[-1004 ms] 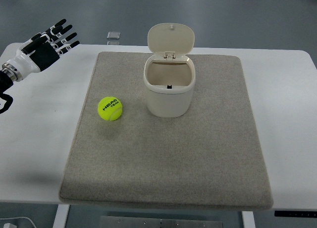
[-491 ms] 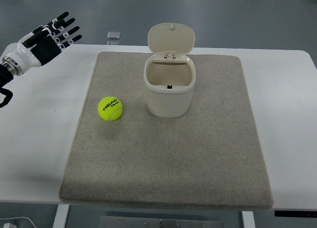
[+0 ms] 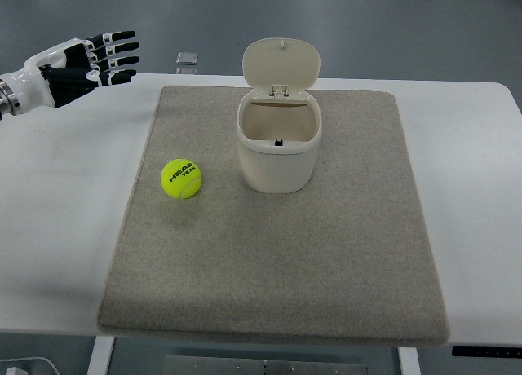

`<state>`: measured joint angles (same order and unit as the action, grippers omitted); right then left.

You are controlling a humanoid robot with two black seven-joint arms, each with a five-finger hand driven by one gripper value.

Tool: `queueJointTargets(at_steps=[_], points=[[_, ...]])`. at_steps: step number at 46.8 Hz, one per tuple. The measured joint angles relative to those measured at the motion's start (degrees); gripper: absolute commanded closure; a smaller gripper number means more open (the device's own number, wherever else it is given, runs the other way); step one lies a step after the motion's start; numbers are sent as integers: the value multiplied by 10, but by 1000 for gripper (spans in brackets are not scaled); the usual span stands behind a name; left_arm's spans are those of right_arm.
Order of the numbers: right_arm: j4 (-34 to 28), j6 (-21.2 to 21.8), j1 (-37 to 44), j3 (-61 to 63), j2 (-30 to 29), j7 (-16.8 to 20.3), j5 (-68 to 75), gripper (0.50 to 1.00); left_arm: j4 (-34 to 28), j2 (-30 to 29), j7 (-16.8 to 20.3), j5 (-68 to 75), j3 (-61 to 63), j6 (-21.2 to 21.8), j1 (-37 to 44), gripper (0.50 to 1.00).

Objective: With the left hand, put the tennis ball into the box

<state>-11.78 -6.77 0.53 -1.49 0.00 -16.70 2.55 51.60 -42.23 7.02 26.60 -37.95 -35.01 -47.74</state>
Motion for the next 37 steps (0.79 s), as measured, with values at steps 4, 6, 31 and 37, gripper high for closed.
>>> queueJointTargets(at_steps=[4, 6, 31, 37], points=[[0, 0, 0, 0, 0, 0, 0, 562, 36, -27, 20, 66, 2, 0, 0, 519], [0, 0, 0, 0, 0, 0, 0, 562, 51, -40, 31, 92, 2, 0, -1, 519], [0, 0, 0, 0, 0, 0, 0, 560, 234, -130, 48, 369, 16, 66, 29, 519], [0, 0, 0, 0, 0, 0, 0, 562, 252, -131, 63, 421, 25, 98, 30, 519]])
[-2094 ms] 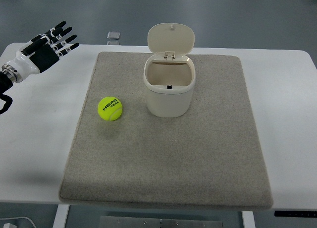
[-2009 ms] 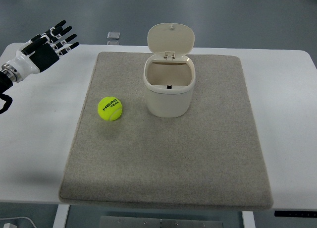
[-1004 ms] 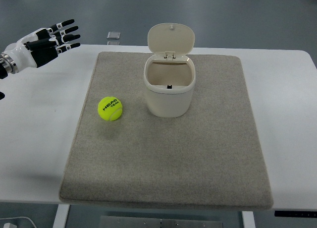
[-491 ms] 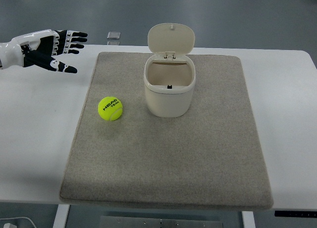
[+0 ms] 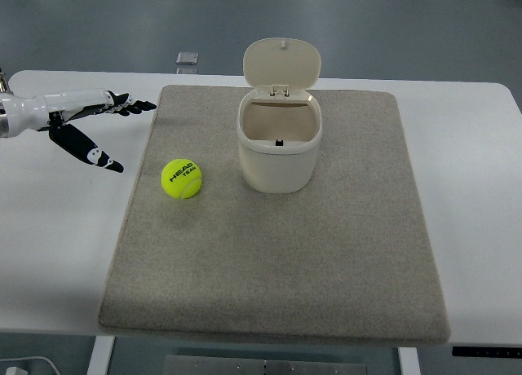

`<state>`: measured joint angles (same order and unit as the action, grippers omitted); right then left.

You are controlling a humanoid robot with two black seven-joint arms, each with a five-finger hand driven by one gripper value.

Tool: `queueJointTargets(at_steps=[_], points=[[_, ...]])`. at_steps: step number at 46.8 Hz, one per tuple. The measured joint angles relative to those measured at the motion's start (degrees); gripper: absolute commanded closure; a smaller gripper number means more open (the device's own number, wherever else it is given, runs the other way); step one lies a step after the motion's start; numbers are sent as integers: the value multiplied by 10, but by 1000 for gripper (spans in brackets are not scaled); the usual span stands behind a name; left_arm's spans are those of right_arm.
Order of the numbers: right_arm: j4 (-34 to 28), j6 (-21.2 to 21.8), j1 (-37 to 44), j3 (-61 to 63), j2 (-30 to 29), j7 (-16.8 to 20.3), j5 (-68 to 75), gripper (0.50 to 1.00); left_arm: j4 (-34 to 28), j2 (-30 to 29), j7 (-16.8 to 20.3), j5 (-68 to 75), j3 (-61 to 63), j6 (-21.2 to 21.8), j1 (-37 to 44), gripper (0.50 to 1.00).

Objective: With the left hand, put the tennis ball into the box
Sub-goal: 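Lower the open left hand toward the yellow tennis ball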

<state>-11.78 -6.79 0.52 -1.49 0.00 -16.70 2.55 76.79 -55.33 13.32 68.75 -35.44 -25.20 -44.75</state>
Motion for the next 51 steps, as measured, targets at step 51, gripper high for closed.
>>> queueJointTargets(at_steps=[51], points=[[0, 0, 0, 0, 0, 0, 0, 562, -5, 100, 25, 239, 49, 132, 13, 531]])
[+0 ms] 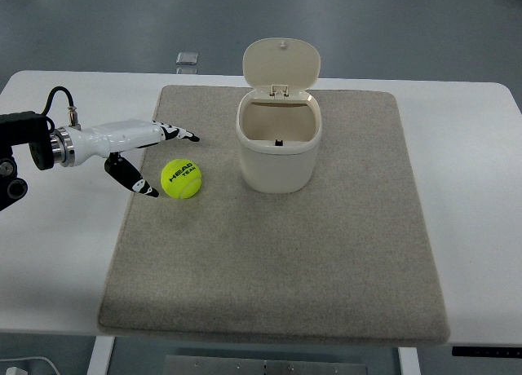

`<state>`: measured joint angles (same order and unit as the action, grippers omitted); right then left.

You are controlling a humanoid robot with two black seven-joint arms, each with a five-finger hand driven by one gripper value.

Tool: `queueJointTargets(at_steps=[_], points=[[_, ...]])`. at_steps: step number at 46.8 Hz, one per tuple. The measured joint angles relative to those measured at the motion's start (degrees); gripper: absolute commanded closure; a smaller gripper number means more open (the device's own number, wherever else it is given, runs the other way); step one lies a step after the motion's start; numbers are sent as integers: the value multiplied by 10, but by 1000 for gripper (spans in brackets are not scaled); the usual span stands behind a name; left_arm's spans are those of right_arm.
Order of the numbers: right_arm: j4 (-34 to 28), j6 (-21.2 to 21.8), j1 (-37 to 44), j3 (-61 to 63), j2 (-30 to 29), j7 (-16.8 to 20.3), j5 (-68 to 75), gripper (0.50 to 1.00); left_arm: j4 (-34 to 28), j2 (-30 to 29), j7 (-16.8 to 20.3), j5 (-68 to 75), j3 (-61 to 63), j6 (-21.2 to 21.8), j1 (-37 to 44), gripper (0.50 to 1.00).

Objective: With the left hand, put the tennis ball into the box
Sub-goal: 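Lower the open left hand toward the yellow tennis ball, then close the left hand fingers around the tennis ball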

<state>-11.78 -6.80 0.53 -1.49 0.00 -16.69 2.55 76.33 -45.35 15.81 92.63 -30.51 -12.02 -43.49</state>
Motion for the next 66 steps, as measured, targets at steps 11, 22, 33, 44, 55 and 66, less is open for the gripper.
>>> queueJointTargets(at_steps=[11, 22, 33, 44, 55, 66], points=[[0, 0, 0, 0, 0, 0, 0, 560, 0, 0, 0, 28, 0, 1, -2, 561], [0, 0, 0, 0, 0, 0, 0, 562, -4, 13, 0, 35, 1, 4, -1, 566], [0, 0, 0, 0, 0, 0, 0, 562, -7, 40, -1, 54, 3, 4, 0, 566], [0, 0, 0, 0, 0, 0, 0, 562, -12, 41, -1, 71, 17, 6, -3, 600], [0, 0, 0, 0, 0, 0, 0, 562, -13, 40, -1, 85, 17, 7, -2, 671], [0, 0, 0, 0, 0, 0, 0, 562, -13, 40, -1, 88, 18, 8, -9, 795]])
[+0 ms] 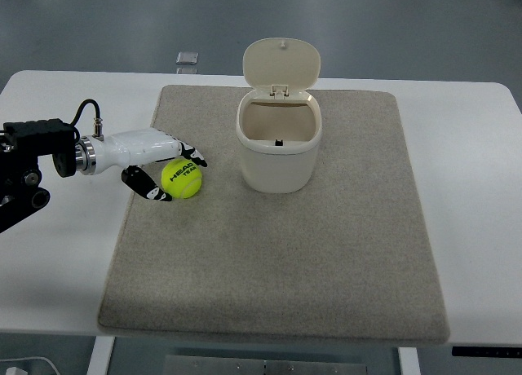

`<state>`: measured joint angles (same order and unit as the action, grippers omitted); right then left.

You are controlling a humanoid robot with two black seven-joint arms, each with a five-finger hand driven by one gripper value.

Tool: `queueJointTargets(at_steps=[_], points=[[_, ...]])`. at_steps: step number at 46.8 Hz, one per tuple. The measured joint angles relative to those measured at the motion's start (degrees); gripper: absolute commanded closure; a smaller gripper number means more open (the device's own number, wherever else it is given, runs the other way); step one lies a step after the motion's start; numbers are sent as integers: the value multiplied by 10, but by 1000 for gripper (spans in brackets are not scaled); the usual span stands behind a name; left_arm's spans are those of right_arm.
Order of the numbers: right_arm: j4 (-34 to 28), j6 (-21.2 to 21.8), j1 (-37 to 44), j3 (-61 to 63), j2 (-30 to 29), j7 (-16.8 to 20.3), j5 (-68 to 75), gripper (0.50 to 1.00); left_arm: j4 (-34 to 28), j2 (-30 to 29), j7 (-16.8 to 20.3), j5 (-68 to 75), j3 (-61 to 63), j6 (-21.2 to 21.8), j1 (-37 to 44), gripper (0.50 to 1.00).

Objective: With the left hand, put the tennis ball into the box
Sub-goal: 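Close the left hand fingers around the tennis ball, then lift the ball with the left hand and carry it over the bin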

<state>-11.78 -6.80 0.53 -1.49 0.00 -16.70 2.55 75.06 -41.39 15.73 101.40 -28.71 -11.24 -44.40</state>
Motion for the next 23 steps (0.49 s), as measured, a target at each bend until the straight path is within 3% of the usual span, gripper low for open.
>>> queueJointTargets(at_steps=[14, 23], points=[[0, 0, 0, 0, 0, 0, 0, 562, 1, -3, 1, 0, 0, 0, 0, 994], [0, 0, 0, 0, 0, 0, 0, 562, 7, -15, 2, -1, 0, 0, -18, 1000]])
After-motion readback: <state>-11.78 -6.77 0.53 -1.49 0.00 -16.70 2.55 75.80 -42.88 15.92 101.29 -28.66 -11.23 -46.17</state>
